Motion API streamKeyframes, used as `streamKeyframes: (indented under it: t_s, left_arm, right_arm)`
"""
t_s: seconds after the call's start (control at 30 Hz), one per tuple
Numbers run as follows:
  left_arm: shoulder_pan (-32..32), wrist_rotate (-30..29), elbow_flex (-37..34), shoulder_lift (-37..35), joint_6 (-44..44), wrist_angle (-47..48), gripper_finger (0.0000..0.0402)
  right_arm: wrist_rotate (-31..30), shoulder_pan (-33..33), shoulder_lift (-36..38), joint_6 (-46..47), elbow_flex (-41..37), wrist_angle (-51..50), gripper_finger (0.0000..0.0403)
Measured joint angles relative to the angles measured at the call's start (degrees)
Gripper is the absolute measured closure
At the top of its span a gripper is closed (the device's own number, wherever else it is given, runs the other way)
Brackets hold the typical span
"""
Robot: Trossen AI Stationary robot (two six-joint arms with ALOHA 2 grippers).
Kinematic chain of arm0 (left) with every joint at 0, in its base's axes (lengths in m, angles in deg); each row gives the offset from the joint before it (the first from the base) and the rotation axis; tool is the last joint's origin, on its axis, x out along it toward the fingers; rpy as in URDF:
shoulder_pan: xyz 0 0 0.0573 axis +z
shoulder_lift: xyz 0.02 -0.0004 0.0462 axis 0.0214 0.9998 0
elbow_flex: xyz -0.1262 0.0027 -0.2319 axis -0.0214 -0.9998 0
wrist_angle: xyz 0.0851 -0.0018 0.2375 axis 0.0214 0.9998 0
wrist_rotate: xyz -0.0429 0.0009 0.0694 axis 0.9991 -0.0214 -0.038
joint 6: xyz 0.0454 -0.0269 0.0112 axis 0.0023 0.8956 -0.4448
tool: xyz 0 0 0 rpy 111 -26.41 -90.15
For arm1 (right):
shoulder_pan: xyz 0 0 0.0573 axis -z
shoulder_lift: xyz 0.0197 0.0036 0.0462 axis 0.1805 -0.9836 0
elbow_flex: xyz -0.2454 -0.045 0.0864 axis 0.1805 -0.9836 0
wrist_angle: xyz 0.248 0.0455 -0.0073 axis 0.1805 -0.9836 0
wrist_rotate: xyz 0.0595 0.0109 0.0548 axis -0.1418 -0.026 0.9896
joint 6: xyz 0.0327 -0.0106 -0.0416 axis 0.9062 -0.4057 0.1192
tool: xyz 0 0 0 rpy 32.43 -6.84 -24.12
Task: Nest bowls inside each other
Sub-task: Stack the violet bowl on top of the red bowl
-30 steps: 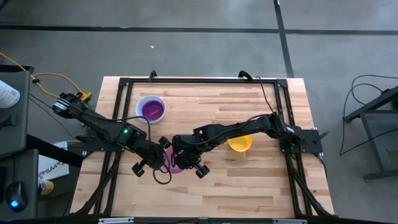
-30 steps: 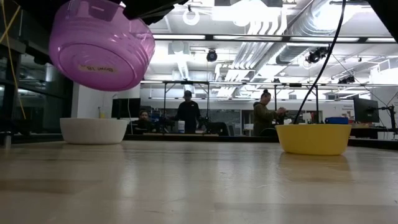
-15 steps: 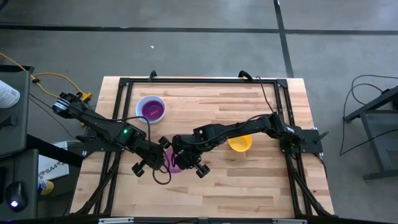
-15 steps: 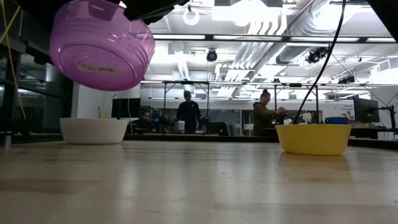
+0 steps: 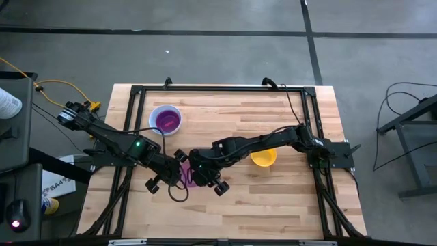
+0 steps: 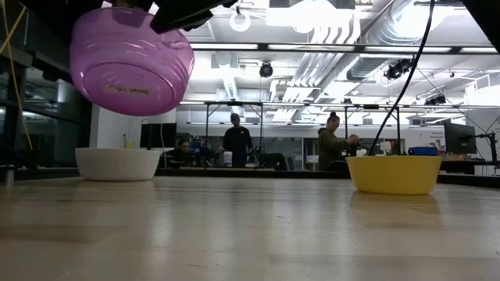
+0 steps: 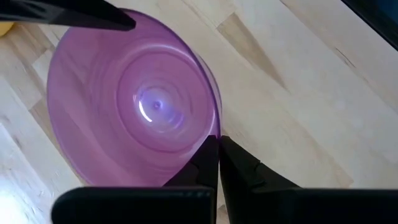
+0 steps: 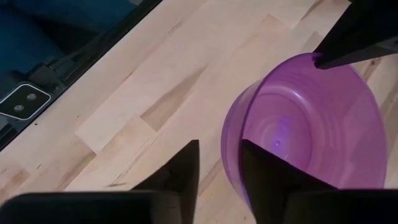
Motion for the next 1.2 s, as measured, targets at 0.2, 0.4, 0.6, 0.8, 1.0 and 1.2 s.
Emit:
streamKeyframes:
  t_s: [0.2, 0.4, 0.6, 0.8, 1.0, 1.2]
  left_arm:
    - [0.00, 0.00, 0.00, 0.00, 0.80, 0.00, 0.0401]
    - [0.00, -0.04, 0.00, -0.02, 1.03, 0.47, 0.0401]
    - [0.00, 0.22, -0.04, 0.20, 0.81, 0.47, 0.0401]
    - [0.00, -1.16, -0.07, 0.09, 0.83, 0.48, 0.0401]
    - [0.00, -1.40, -0.07, -0.26, 1.02, 0.72, 0.0401]
    - [0.00, -1.73, -0.07, -0.39, 2.62, 2.85, 0.0401]
  right_arm:
    - [-0.63, 0.00, 0.00, 0.31, 0.00, 0.49, 0.0262]
    - [-1.99, 0.06, 0.00, 0.40, 0.00, 0.99, 0.0242]
    - [-2.62, 0.17, 0.82, -0.20, 0.24, 3.32, 0.0229]
    - [-2.71, 0.53, 1.77, 0.76, 0.22, 2.00, 0.0222]
    - [-1.67, 0.63, 1.81, 1.28, 0.21, 1.08, 0.0221]
    - [-6.79, 0.96, 3.53, 1.08, 0.11, -2.06, 0.0221]
